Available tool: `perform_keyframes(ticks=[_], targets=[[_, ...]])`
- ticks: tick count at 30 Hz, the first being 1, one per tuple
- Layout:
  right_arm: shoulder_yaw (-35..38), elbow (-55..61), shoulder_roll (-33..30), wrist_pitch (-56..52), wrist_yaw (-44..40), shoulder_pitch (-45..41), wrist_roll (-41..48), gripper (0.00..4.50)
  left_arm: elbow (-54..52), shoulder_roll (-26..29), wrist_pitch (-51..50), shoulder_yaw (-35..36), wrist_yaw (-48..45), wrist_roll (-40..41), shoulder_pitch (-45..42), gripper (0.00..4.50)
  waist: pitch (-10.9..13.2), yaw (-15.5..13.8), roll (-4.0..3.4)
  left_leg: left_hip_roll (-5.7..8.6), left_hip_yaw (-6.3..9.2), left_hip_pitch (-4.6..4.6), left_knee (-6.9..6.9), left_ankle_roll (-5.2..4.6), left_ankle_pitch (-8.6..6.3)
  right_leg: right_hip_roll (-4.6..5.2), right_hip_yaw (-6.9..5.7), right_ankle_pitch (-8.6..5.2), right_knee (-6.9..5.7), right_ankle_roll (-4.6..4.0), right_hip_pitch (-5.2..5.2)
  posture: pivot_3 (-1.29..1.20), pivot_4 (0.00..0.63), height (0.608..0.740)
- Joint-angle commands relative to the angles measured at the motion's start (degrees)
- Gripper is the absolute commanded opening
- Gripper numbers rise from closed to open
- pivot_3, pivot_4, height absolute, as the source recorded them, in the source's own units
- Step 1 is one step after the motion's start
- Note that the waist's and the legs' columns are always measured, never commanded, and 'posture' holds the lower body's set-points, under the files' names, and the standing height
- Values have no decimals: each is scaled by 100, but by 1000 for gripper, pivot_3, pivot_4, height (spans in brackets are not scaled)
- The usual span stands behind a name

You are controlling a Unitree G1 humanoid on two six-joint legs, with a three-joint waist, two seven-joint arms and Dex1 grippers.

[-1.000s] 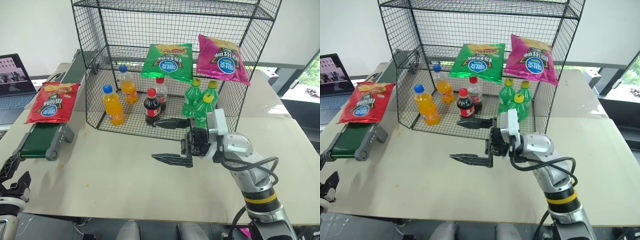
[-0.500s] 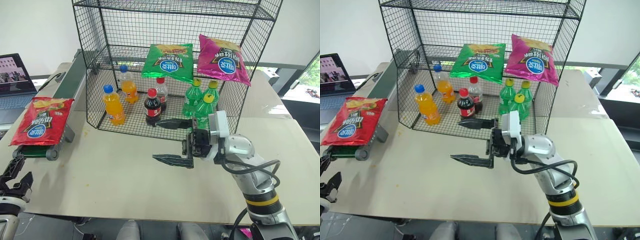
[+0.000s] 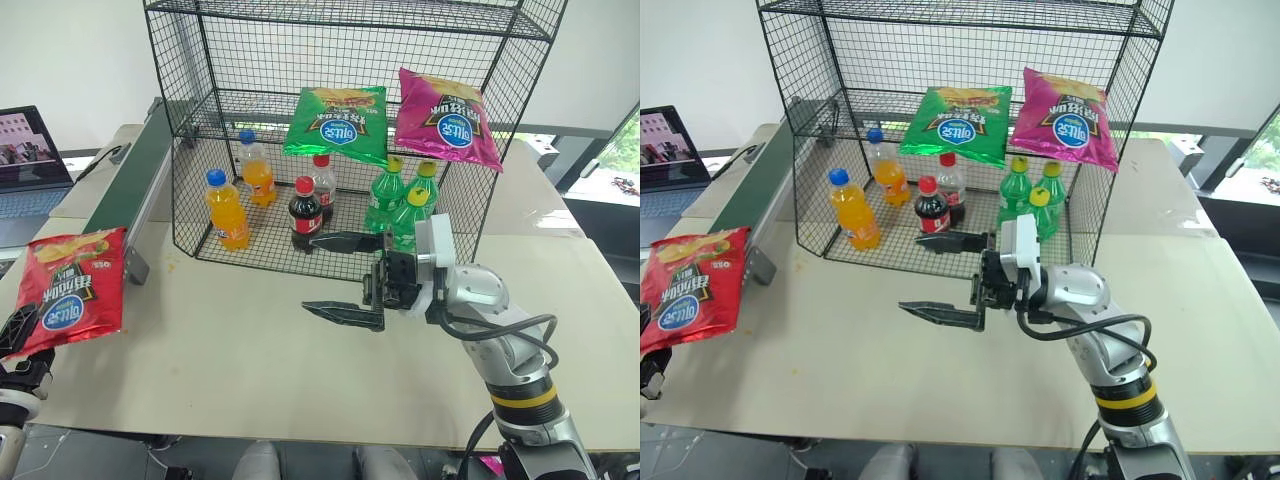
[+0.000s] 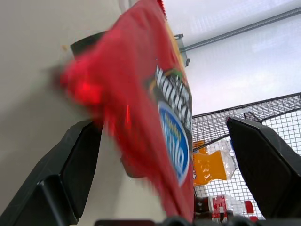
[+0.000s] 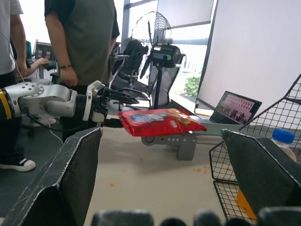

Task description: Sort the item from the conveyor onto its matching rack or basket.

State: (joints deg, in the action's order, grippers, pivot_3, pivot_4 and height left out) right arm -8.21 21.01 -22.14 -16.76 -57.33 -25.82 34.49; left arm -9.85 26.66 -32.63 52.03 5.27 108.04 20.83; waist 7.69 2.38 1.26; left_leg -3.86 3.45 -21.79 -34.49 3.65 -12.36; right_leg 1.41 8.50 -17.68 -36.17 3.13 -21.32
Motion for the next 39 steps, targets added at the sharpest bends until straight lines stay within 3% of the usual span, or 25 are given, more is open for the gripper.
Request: perform_keyframes(ticks=[1, 2, 3, 5, 10, 19, 22, 26, 28, 33, 39], targets=[[33, 277, -1, -62, 73, -125, 83, 4500, 24, 109, 10, 198, -145, -56, 3, 3231, 0, 0, 0, 0, 0, -2, 3, 0, 0, 0, 0, 0, 2, 0, -1, 0, 150, 740], [25, 276, 4, -76, 88, -146, 82, 4500, 31, 114, 1, 193, -140, -66, -3, 3165, 0, -1, 0, 0, 0, -2, 6, 0, 0, 0, 0, 0, 3, 0, -2, 0, 150, 740], [17, 270, 11, -85, 99, -166, 78, 4500, 36, 119, -1, 185, -133, -76, -15, 2576, 0, -2, 1, -1, 0, -2, 9, 0, 0, 0, 0, 0, 4, 0, -2, 0, 150, 740], [10, 258, 25, -94, 117, -191, 68, 4500, 32, 125, -5, 163, -118, -88, -42, 2197, 0, -2, 0, -1, 0, -1, 10, 0, 0, 0, 0, 0, 4, 0, -2, 0, 150, 740], [32, 214, 41, -36, 162, -178, 7, 4500, -128, 237, -36, 171, -68, -6, -165, 29, 0, -8, 1, -1, 0, -1, 10, 1, 0, 0, 0, 0, 5, 0, -2, 0, 150, 740], [416, 210, 37, 108, 754, 57, -279, 4500, -1470, 983, -254, 20, 279, 496, -1182, 29, 3, -60, 10, 0, 1, -4, 10, 7, 4, 2, -1, 2, 5, 2, -2, 0, 150, 740], [544, 317, 93, 95, 1214, 151, -438, 4500, -1810, 1031, -269, -311, 517, 496, -2061, 29, 4, -92, 5, 1, -1, -4, 10, 9, 5, 2, 0, 4, 8, 4, -1, 0, 150, 740], [557, 653, 200, 86, 1783, 380, -700, 4500, -1988, 928, -295, -1365, 913, 496, -3728, 29, 4, -146, 5, 0, 2, -8, 12, 14, 9, -1, -3, 6, 4, 4, -5, 0, 150, 740], [562, 835, 252, 66, 2019, 534, -790, 4500, -1760, 753, -381, -1894, 1031, 496, -4651, 29, 4, -167, 6, 2, 2, -12, 11, 14, 10, 0, -2, 8, 5, 7, -4, 0, 150, 740], [540, 1155, 313, 23, 2418, 737, -965, 4500, -905, 417, -825, -2437, 871, 496, -5938, 29, 4, -121, 3, 5, 1, -14, 5, 14, 11, -1, 1, 16, 8, 15, -2, 0, 150, 740], [605, 1533, 310, -104, 2916, 897, -1109, 4500, 873, 361, -1219, -2874, -79, 57, -6035, 29, 2, -98, -17, 6, 7, -6, 9, 13, 13, -5, -1, 15, 1, 15, -2, 0, 150, 740]])
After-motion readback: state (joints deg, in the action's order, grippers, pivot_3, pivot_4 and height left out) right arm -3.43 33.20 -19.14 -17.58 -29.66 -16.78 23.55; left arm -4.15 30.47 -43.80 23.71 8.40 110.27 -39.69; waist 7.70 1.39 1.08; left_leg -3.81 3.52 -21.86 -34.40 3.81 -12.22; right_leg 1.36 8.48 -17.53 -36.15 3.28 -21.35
